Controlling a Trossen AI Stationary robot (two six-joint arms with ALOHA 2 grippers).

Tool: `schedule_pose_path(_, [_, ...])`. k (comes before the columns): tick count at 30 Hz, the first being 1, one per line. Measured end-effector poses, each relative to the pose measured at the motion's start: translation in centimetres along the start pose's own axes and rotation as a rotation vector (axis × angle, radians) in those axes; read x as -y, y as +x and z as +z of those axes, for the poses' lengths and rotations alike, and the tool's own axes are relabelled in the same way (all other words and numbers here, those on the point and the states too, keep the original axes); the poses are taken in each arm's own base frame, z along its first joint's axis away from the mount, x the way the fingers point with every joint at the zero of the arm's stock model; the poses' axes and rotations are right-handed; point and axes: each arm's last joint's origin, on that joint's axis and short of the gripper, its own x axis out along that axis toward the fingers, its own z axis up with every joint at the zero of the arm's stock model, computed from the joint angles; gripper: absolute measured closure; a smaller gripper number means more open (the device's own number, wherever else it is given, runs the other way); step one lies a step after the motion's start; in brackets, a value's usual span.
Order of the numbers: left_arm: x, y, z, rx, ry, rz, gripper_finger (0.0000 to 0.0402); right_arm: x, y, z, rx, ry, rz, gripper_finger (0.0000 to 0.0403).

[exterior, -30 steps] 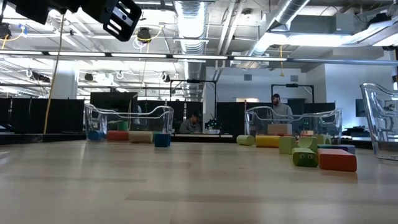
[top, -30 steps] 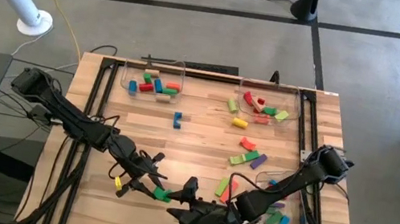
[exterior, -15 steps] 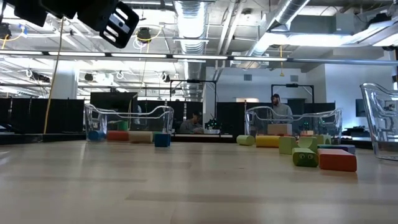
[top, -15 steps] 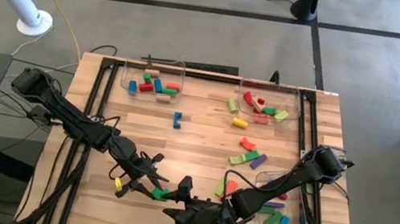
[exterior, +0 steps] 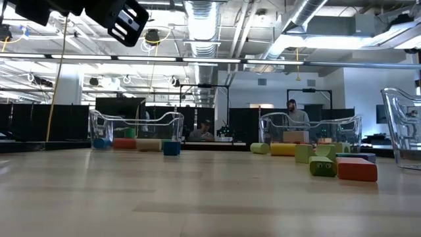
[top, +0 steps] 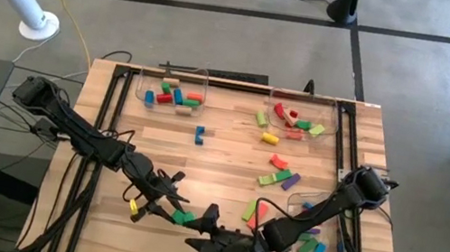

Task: Sort blocks by size
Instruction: Put the green arch block into the top right transparent bin

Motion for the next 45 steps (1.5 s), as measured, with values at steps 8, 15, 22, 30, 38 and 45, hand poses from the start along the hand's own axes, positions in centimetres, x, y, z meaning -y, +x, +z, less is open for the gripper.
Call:
schedule_pose_path(8, [0.0,0.0,0.0,-0.005,-0.001,-0.005,0.0274,0.9,0.7,-0.6,-0.021,0.017,-0.022,0.0085])
schedule_pose_path(15, [0.0,0.0,-0.1,-0.012,-0.008,-0.014,0.0274,1.6,1.6,-1.6,-0.031,0.088,0.056,0.0070])
schedule_pose_path(22, [0.0,0.0,-0.2,-0.025,-0.015,-0.012,0.0274,2.2,2.3,-2.5,-0.033,0.145,0.124,0.0081])
schedule_pose_path(30, [0.0,0.0,-0.3,-0.026,-0.014,-0.013,0.0274,2.0,2.2,-2.3,-0.025,0.126,0.127,0.0117])
schedule_pose_path(38, [0.0,0.0,-0.3,-0.025,-0.020,-0.012,0.0274,1.9,2.1,-2.2,-0.033,0.107,0.110,0.0171])
schedule_pose_path(45, [0.1,0.0,-0.3,-0.026,-0.039,-0.021,0.0274,1.7,2.0,-2.2,-0.036,0.074,0.116,0.0235])
